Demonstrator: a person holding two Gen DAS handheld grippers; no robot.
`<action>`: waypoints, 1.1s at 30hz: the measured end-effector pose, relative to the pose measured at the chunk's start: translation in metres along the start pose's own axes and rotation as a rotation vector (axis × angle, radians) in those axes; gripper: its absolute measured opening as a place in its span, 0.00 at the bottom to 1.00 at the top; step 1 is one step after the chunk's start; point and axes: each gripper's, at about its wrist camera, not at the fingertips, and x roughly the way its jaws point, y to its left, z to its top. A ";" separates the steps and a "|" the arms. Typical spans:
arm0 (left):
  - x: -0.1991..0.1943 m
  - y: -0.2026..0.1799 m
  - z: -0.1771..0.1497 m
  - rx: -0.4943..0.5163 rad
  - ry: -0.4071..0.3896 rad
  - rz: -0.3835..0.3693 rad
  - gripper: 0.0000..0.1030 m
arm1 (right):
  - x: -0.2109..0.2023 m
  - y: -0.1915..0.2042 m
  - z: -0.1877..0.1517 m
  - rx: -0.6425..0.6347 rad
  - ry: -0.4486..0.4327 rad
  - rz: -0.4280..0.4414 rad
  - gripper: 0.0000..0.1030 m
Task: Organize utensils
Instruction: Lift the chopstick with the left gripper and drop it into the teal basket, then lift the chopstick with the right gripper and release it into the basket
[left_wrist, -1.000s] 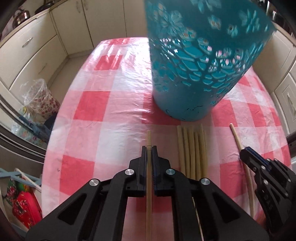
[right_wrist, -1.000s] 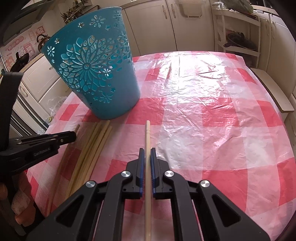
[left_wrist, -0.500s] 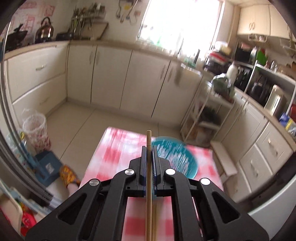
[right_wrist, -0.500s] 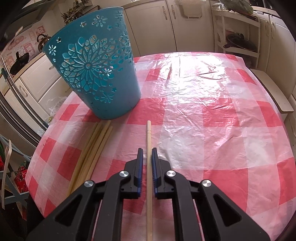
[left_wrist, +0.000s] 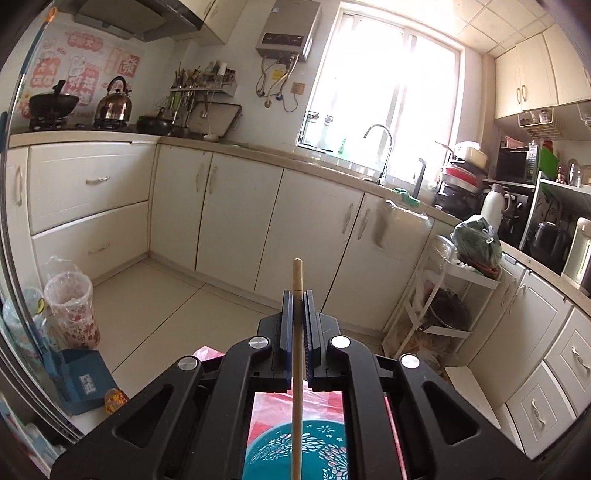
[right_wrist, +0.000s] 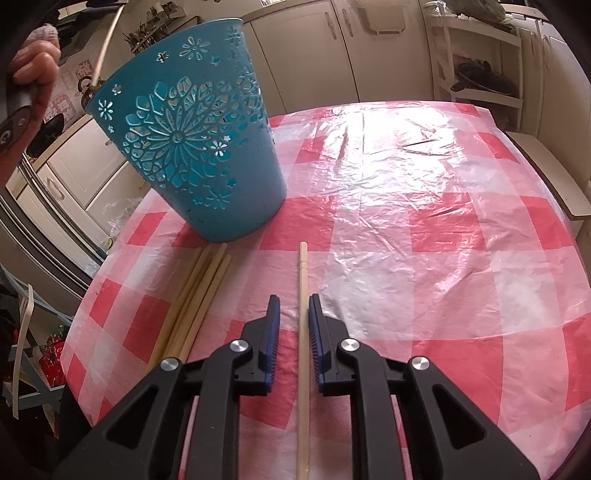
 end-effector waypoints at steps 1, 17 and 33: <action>0.004 0.000 -0.005 0.000 0.003 0.003 0.05 | 0.000 0.000 0.000 0.002 0.000 0.001 0.16; 0.016 0.013 -0.070 0.158 0.191 0.092 0.18 | 0.000 -0.001 0.000 -0.007 0.006 0.039 0.27; -0.086 0.107 -0.085 0.144 0.231 0.142 0.64 | -0.003 0.032 -0.008 -0.211 0.035 -0.162 0.06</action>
